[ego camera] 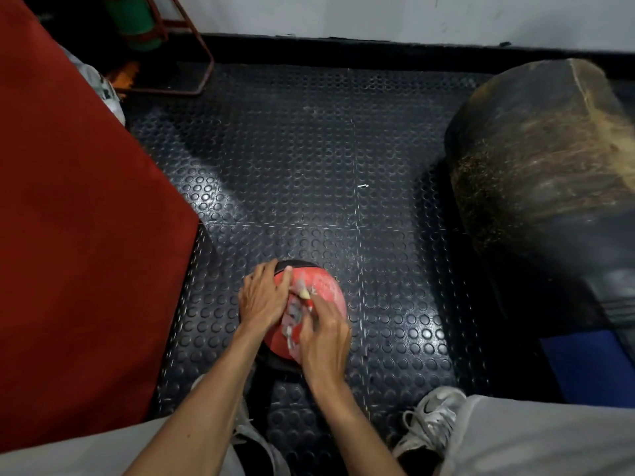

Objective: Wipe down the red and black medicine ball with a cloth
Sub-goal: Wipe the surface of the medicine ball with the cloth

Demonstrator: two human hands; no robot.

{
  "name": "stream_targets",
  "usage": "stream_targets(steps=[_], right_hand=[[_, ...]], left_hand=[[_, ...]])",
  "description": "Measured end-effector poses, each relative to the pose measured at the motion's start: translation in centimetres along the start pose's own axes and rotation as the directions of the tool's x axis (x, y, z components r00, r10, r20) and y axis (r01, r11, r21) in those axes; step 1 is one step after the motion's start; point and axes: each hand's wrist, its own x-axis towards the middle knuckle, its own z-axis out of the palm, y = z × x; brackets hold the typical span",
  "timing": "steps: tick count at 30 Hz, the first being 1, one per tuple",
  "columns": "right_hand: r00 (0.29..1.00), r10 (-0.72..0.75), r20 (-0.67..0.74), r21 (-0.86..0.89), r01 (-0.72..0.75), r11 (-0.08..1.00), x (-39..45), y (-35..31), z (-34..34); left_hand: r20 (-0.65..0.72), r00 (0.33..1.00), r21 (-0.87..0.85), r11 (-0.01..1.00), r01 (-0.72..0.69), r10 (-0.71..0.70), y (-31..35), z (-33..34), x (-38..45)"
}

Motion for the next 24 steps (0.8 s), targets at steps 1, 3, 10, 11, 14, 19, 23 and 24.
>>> stream_targets(steps=[1, 3, 10, 11, 14, 19, 23, 24], right_hand=[[1.000, 0.012, 0.004, -0.018, -0.012, 1.000, 0.4, -0.1, 0.0], [0.995, 0.098, 0.031, -0.045, -0.096, 0.994, 4.3, -0.4, 0.7], [0.999, 0.041, 0.001, -0.075, -0.041, 0.996, 2.2, 0.5, -1.2], [0.999, 0.045, 0.010, -0.055, -0.044, 0.998, 1.7, 0.6, -1.6], [0.982, 0.188, 0.018, -0.060, -0.187, 0.981, 5.9, 1.1, -0.9], [0.978, 0.208, -0.026, 0.018, -0.207, 0.978, 4.3, 2.0, -0.9], [0.987, 0.162, -0.024, 0.084, -0.159, 0.984, 1.2, 0.9, -1.4], [0.982, 0.186, -0.036, 0.062, -0.184, 0.981, 3.0, 1.1, -0.8]], left_hand=[[0.000, 1.000, 0.002, 1.000, -0.015, 0.015, -0.1, 0.0, -0.2], [-0.011, 1.000, 0.015, 1.000, -0.026, 0.026, 0.1, 0.3, -0.8], [-0.019, 1.000, 0.081, 0.996, 0.024, -0.023, 2.4, 1.0, -0.2], [-0.026, 1.000, 0.085, 0.996, 0.002, 0.000, 2.3, 1.1, -0.4], [-0.039, 0.998, 0.088, 0.995, -0.043, 0.047, 2.3, 1.7, -1.3], [-0.041, 0.999, 0.075, 0.997, -0.031, 0.034, 2.3, 1.7, -1.3], [-0.019, 1.000, 0.015, 1.000, 0.019, -0.019, 0.3, 0.6, 0.0], [-0.019, 0.999, -0.002, 1.000, 0.028, -0.028, -0.3, 0.6, -0.2]])
